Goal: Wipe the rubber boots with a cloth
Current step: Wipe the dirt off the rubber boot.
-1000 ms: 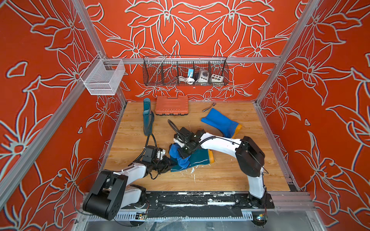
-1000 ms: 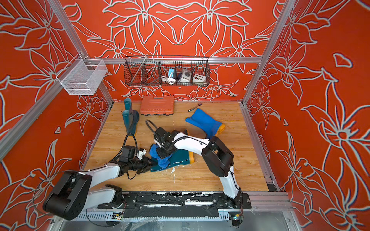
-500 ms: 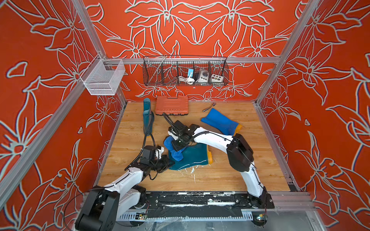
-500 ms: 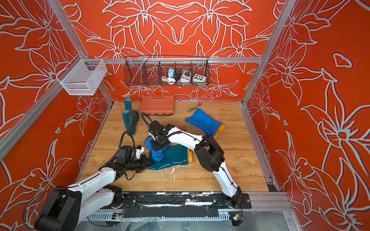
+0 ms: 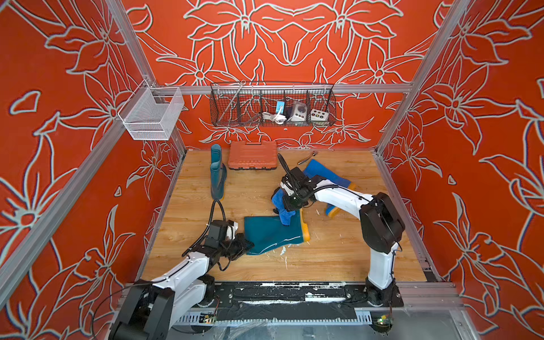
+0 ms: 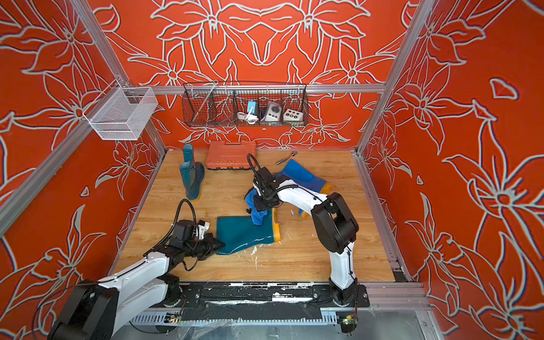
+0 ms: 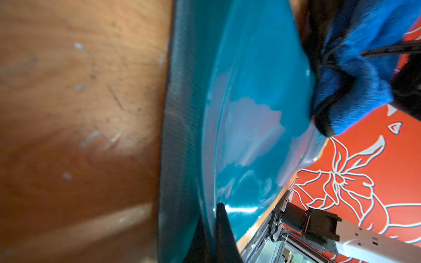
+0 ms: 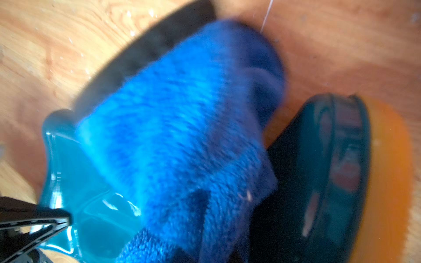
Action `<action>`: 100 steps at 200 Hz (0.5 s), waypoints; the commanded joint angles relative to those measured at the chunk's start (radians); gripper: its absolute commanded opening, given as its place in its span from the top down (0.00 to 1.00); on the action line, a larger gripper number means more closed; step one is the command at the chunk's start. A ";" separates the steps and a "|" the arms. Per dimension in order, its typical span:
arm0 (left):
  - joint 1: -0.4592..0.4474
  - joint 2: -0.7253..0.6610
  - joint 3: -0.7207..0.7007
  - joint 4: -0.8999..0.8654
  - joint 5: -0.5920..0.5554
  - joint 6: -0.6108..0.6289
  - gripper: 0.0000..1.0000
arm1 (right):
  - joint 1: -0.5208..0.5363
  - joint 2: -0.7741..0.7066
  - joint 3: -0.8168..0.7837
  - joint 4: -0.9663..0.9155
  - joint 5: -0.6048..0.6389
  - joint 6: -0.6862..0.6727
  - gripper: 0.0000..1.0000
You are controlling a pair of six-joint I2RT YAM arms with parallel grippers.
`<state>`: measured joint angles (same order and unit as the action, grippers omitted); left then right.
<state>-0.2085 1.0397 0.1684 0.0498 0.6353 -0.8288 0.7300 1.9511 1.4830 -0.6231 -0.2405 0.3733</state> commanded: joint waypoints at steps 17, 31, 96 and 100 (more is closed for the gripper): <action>0.003 0.051 0.000 0.039 0.032 -0.027 1.00 | 0.248 0.199 0.271 -0.040 -0.022 0.000 1.00; 0.003 0.017 -0.001 0.005 0.025 -0.025 1.00 | 0.278 0.253 0.356 -0.065 -0.043 -0.002 1.00; 0.003 -0.157 -0.026 -0.092 -0.026 -0.031 1.00 | 0.024 -0.024 -0.084 0.032 0.019 0.020 1.00; 0.003 -0.153 -0.027 -0.087 -0.025 -0.032 1.00 | 0.020 -0.036 -0.093 0.029 0.025 0.017 1.00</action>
<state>-0.2092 0.8932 0.1619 -0.0055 0.6292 -0.8501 0.8627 2.0270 1.4998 -0.5743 -0.2905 0.3798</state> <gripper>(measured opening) 0.048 0.103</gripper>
